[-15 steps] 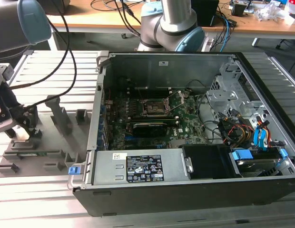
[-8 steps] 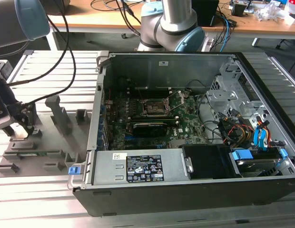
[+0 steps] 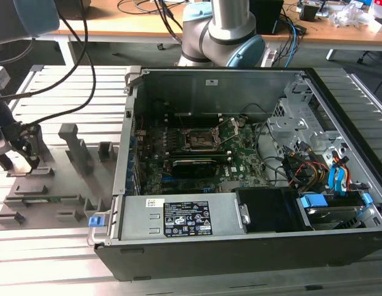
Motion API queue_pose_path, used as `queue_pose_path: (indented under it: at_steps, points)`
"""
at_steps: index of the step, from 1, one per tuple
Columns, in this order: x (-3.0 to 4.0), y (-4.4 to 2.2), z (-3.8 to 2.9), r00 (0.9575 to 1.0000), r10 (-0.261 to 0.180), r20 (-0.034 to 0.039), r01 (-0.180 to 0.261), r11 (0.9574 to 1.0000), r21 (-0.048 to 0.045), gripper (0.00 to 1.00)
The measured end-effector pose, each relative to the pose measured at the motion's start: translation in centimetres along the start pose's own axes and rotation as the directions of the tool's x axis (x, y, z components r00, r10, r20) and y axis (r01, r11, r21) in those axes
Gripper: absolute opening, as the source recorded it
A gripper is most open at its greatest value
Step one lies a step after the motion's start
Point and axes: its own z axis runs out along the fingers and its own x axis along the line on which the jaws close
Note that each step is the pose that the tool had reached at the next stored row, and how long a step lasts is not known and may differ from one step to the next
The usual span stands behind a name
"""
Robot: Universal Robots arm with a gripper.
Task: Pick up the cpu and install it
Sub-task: 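Pick up the cpu and move it towards the insertion slot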
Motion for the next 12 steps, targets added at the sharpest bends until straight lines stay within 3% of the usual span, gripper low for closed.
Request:
queue_pose_path:
  at_steps: [4, 12]
  points:
    - [-0.01, -0.02, -1.07, 1.0000, 0.000, 0.0000, 0.000, 1.0000, 0.0000, 0.55]
    - [-0.02, -0.04, -1.96, 1.0000, 0.000, 0.0000, 0.000, 1.0000, 0.0000, 0.55]
